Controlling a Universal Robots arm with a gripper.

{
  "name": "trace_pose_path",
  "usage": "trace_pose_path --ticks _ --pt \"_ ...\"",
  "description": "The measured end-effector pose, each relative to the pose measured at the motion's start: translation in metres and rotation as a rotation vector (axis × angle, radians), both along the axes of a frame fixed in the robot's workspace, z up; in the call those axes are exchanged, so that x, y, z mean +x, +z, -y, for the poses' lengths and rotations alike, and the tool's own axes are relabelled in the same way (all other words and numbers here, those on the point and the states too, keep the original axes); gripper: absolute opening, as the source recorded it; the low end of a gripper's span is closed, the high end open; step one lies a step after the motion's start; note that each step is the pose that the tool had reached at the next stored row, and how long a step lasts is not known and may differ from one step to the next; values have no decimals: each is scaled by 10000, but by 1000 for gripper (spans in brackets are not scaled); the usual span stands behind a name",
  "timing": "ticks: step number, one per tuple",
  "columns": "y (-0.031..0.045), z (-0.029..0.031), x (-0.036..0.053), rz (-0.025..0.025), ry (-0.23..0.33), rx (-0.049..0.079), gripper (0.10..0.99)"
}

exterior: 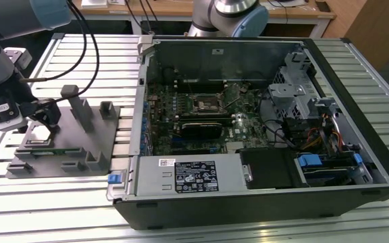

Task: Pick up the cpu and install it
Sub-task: 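Pick up the cpu and move it towards the insertion slot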

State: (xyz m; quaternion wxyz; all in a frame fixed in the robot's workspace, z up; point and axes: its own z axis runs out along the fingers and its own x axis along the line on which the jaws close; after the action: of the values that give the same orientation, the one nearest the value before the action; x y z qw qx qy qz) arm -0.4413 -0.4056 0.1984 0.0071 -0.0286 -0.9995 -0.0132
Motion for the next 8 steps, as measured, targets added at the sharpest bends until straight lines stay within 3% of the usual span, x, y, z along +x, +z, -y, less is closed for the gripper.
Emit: trace_pose_path --ticks 8 --pt "-45 0 0 1 6 1 733"
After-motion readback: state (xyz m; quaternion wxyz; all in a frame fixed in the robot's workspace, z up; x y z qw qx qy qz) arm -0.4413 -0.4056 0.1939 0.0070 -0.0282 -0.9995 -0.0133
